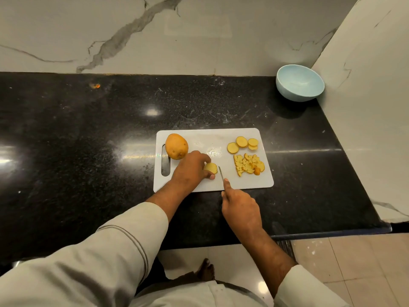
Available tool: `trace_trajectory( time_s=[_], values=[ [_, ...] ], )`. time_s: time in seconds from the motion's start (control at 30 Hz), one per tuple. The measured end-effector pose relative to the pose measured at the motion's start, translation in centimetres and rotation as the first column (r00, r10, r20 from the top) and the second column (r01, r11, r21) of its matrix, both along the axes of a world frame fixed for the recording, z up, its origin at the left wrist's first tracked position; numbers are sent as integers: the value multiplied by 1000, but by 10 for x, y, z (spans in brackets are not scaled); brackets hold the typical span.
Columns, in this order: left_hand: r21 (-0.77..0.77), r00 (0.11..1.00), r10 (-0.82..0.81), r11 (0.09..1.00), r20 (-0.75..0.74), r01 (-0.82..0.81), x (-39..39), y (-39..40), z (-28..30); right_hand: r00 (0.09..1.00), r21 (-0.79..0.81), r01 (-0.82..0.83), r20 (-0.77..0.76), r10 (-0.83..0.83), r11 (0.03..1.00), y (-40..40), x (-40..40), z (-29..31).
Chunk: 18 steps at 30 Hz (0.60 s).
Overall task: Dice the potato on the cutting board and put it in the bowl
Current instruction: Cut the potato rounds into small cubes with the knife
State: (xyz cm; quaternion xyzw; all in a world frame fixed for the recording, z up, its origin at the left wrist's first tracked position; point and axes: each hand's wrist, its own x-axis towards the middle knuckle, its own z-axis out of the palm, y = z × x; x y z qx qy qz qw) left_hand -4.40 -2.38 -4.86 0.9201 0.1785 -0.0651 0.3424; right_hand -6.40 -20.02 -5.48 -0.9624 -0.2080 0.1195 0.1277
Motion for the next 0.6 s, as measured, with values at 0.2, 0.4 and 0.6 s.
trace_trajectory(
  time_s=[0.2, 0.4, 0.6],
  values=[
    [-14, 998, 58, 998, -29, -58, 0, -7, 0, 997, -53, -69, 16, 70, 996, 14, 14, 3],
    [27, 996, 79, 997, -49, -78, 2, -10, 1, 996, -89, -86, 5, 87, 992, 25, 19, 2],
    [142, 1000, 17, 990, -7, -16, 1, -18, 6, 994, -137, -109, -4, 109, 985, 27, 19, 0]
  ],
)
